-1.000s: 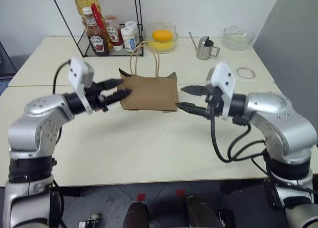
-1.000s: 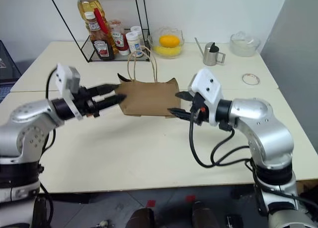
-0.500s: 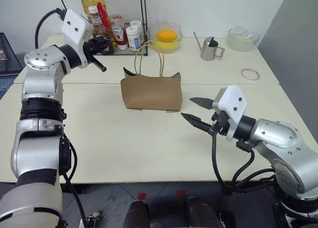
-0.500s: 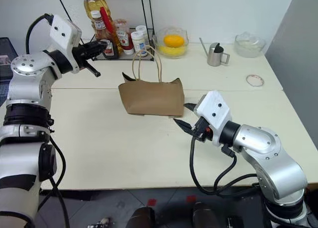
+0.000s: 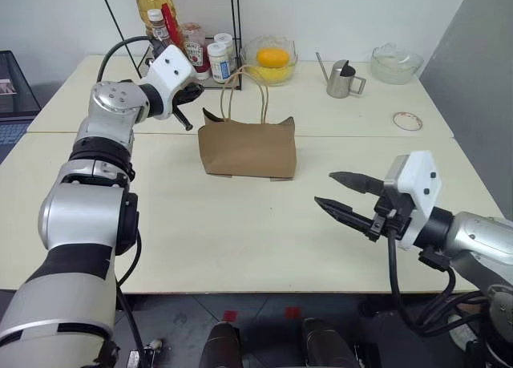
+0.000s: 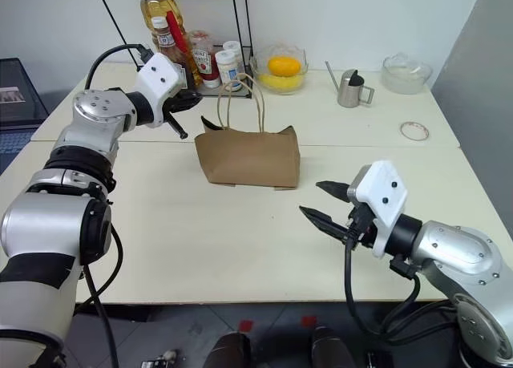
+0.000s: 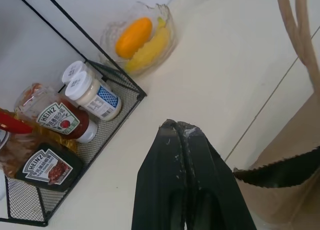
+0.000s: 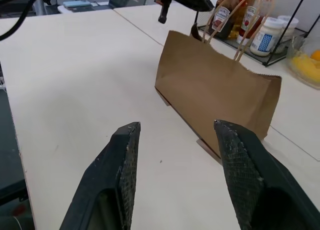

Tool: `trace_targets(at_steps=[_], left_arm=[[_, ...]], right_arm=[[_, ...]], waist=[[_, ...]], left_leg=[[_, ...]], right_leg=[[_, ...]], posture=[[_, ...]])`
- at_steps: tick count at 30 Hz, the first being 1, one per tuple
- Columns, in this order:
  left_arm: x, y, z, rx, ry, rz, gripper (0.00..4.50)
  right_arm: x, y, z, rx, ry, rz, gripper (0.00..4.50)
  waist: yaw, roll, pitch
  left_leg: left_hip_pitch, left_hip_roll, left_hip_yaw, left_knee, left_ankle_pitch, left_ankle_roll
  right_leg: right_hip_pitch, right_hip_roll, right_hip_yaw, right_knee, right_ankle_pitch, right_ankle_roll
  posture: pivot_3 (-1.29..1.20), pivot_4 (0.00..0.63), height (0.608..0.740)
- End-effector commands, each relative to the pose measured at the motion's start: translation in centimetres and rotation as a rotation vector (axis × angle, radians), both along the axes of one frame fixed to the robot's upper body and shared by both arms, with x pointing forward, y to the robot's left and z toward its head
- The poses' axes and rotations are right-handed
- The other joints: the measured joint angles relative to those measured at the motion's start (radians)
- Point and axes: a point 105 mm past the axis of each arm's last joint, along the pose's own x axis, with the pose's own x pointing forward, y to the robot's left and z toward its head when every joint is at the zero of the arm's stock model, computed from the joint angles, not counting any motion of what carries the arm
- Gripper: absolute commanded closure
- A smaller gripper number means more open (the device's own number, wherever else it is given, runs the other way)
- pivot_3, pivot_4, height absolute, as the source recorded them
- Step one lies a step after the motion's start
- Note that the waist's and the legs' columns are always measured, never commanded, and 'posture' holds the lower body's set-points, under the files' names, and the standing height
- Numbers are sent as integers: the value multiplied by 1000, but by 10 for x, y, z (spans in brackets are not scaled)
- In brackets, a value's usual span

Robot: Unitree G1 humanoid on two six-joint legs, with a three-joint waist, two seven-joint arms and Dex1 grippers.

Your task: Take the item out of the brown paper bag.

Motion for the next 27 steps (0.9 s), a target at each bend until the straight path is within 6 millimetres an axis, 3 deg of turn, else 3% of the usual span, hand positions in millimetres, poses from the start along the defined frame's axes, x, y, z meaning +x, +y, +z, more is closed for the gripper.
trace_targets(at_steps=[1,11,27], left_arm=[[2,-5,1,93,5,5,4485],[-9,-19,-22,148,182,-135,4485],[-68,-8,-50,270,566,-535,4485]], right_arm=[[-7,0,10,-6,-47,3,2043],[-9,0,11,-13,-32,-6,2043],[-11,1,6,-67,42,56,2043]], waist=[[0,0,0],[0,0,0],[-2,0,0]], left_leg=[[0,0,0,0,0,0],[0,0,-1,0,0,0],[-2,0,-9,4,0,0]], right_leg=[[0,0,0,0,0,0],[0,0,0,0,0,0],[4,0,-7,0,0,0]], posture=[[0,150,740],[0,150,740],[0,150,740]])
